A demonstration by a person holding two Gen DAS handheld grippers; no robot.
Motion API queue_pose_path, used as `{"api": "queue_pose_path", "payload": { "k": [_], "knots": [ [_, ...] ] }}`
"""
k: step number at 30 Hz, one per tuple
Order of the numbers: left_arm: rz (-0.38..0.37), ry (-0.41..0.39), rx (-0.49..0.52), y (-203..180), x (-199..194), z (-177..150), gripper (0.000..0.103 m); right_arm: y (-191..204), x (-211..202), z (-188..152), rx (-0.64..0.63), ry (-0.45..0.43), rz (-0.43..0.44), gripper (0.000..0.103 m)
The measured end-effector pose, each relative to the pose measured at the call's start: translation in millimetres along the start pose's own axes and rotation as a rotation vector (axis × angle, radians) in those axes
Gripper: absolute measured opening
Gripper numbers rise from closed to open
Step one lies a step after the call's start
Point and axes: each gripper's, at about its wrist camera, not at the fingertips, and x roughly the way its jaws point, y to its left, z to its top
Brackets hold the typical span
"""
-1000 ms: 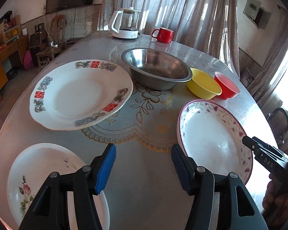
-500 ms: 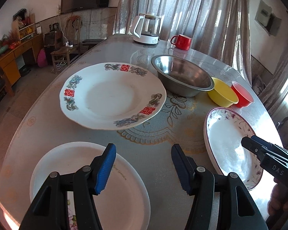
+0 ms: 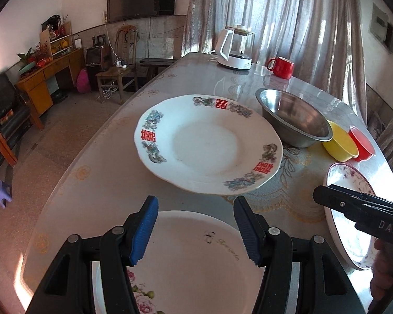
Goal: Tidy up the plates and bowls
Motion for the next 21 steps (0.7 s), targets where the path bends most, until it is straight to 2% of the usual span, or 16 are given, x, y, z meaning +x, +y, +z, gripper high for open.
{"api": "queue_pose_path", "payload": {
  "k": [9, 12, 15, 21],
  "knots": [
    [0.021, 0.005, 0.004, 15, 10, 9, 0.061, 22, 32, 20, -0.048, 0.015, 0.003, 0.047],
    [0.002, 0.027, 0.000, 23, 19, 15, 0.061, 23, 40, 25, -0.047, 0.014, -0.015, 0.047],
    [-0.019, 0.049, -0.048, 38, 28, 25, 0.064, 21, 40, 30, -0.038, -0.002, -0.037, 0.050],
    [-0.031, 0.019, -0.068, 64, 37, 50, 0.064, 18, 45, 36, 0.002, -0.009, -0.042, 0.050]
  ]
}}
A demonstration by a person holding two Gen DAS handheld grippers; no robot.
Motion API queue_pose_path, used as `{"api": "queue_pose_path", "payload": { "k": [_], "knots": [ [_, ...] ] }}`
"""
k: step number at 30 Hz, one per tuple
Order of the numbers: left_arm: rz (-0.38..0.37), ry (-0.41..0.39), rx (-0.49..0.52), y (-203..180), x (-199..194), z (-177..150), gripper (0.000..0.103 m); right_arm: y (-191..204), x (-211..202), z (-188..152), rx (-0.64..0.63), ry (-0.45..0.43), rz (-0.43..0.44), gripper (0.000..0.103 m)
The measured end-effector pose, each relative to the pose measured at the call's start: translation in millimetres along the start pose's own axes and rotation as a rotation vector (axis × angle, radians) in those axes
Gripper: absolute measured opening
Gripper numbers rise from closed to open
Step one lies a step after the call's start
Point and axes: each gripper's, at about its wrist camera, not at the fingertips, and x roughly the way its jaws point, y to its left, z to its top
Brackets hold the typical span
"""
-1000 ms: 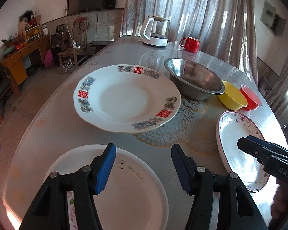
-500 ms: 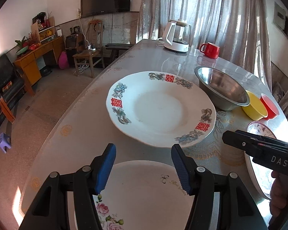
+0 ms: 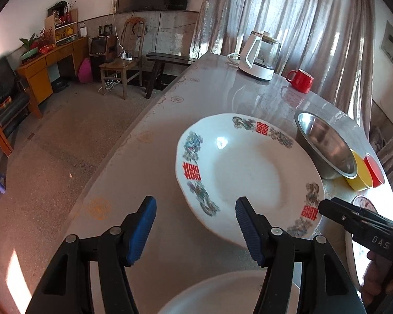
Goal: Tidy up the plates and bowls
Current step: 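Grasp the rim of the red-character white plate with the left gripper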
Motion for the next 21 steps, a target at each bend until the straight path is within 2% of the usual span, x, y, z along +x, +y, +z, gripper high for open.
{"api": "queue_pose_path", "payload": {
  "k": [2, 8, 10, 13, 15, 18, 21],
  "knots": [
    [0.008, 0.008, -0.005, 7, 10, 9, 0.064, 0, 6, 2, 0.017, 0.003, -0.004, 0.050],
    [-0.052, 0.081, 0.006, 16, 44, 31, 0.062, 9, 23, 9, -0.003, 0.000, -0.008, 0.050],
    [-0.059, 0.095, 0.032, 14, 56, 37, 0.051, 13, 25, 10, -0.036, -0.006, -0.021, 0.050],
    [-0.109, 0.133, 0.054, 9, 72, 47, 0.043, 19, 32, 10, -0.080, 0.004, -0.026, 0.050],
    [-0.147, 0.152, 0.062, 5, 81, 53, 0.044, 19, 38, 11, -0.096, 0.008, -0.038, 0.050],
    [-0.137, 0.171, 0.075, -1, 89, 59, 0.047, 21, 47, 13, -0.102, 0.019, -0.013, 0.039],
    [-0.123, 0.169, 0.077, -2, 91, 60, 0.046, 24, 50, 15, -0.113, 0.006, -0.033, 0.038]
  ]
}}
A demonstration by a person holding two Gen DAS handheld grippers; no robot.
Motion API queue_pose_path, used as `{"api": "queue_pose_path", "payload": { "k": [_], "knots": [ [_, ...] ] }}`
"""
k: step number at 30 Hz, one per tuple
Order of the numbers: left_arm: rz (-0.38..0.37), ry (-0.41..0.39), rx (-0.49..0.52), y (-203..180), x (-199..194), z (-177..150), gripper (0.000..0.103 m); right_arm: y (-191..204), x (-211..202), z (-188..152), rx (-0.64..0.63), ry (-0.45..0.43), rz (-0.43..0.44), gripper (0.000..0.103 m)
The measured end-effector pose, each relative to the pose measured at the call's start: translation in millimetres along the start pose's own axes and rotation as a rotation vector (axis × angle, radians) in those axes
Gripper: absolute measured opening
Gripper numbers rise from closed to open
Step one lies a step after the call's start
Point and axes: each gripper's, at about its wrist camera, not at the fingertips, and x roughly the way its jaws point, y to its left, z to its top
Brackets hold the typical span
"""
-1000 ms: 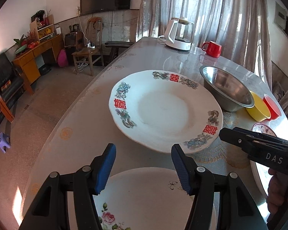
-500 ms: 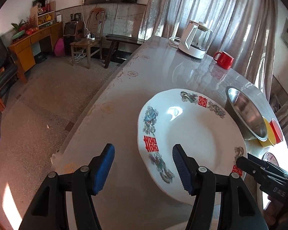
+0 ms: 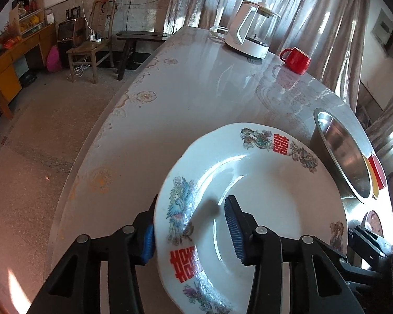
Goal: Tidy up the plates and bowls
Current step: 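Grasp the rim of the red-character white plate with the left gripper, then lift the red-character plate with the left gripper and carry it over the purple-floral plate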
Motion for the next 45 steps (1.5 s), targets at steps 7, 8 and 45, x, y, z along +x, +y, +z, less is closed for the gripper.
{"api": "queue_pose_path", "payload": {
  "k": [7, 8, 45],
  "knots": [
    [-0.045, 0.011, 0.037, -3, -11, -19, 0.039, -4, -10, -1, 0.018, 0.013, 0.007, 0.034],
    [-0.060, 0.016, 0.043, -5, -12, -22, 0.039, -3, -11, -2, 0.019, 0.015, 0.021, 0.034],
    [0.025, 0.021, 0.112, -28, -6, -18, 0.046, 1, -16, -19, 0.028, -0.011, 0.044, 0.037]
  ]
}}
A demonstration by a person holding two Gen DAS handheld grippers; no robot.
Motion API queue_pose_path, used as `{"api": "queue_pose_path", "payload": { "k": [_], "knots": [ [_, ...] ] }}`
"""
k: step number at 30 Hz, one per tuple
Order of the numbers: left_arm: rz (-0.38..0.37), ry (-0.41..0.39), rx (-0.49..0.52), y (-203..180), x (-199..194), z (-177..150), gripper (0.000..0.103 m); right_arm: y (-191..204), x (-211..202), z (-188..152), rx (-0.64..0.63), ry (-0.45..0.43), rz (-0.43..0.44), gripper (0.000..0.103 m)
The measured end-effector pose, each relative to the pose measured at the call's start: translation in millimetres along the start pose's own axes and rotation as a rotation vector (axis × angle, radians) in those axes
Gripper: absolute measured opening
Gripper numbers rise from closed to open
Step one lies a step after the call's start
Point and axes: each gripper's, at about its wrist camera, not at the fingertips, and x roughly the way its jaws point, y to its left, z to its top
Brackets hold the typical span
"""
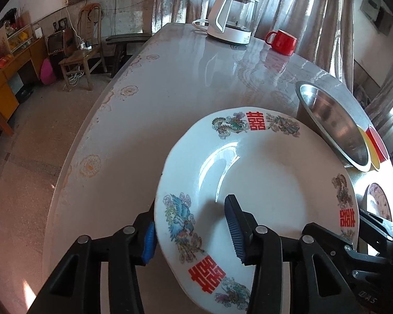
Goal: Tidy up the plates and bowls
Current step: 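Lift the red-character plate with the left gripper and carry it over the purple-floral plate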
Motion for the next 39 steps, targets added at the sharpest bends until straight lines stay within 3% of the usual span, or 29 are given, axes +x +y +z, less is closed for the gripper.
{"api": "queue_pose_path", "payload": {
  "k": [7, 24, 39],
  "knots": [
    [-0.045, -0.007, 0.033, -4, -11, -16, 0.046, 3, -7, -5, -0.008, -0.003, -0.021, 0.036],
    [-0.109, -0.068, 0.050, -16, -46, -41, 0.045, -9, -30, -15, 0.009, -0.025, 0.025, 0.036],
    [-0.191, -0.110, 0.088, -50, -78, -70, 0.045, -21, -63, -40, 0.051, -0.067, 0.038, 0.035]
  ]
}}
